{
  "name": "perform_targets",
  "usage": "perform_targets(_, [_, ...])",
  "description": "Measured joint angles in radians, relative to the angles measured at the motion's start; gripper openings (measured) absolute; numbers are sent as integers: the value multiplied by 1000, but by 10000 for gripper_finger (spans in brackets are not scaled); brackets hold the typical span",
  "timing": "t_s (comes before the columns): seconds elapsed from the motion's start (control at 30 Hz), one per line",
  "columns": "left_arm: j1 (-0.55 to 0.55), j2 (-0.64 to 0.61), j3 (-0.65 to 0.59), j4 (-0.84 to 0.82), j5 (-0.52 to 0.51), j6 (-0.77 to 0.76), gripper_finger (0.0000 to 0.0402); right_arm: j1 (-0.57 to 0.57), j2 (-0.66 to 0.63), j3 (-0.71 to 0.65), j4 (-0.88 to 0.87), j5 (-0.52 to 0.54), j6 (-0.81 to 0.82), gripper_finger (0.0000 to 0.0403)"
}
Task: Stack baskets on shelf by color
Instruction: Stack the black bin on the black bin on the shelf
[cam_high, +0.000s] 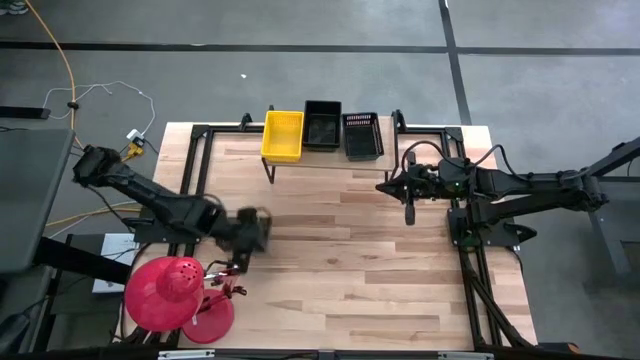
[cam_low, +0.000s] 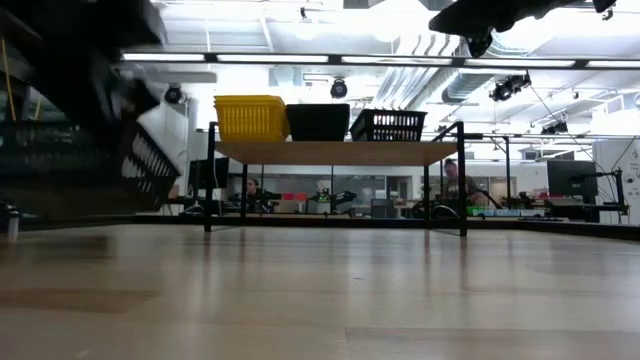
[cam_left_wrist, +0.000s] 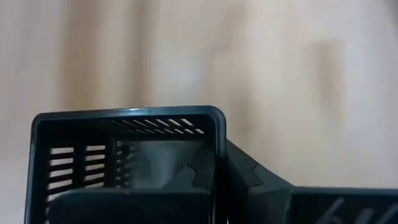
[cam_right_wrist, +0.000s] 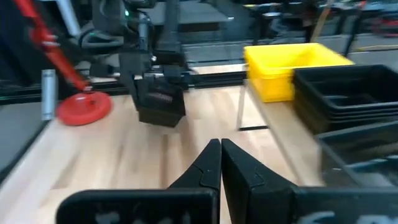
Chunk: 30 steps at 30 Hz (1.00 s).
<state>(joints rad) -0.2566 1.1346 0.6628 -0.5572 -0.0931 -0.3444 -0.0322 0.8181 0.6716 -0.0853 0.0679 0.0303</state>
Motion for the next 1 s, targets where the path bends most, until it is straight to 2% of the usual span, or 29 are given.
perform_targets(0.1, [-117,6,1,180,-29,78,0,0,0,0,0,-69,38,0])
perform_targets(0.2, [-185,33,2,309,-132,195,0,0,11,0,2,-127,100,0])
perform_targets(0.33, [-201,102,4,407,-254,370,0,9,65,1,14,-182,214,0])
perform_targets(0.47, [-174,226,83,420,-283,524,0,62,162,1,40,-175,320,0])
perform_targets(0.6, [-143,383,199,414,-286,702,0,124,266,1,39,-77,411,0])
perform_targets(0.77, [-106,576,331,416,-318,894,0,193,347,1,66,71,449,0])
perform_targets(1.0, [-54,793,461,427,-331,1027,0,259,399,1,107,173,497,0])
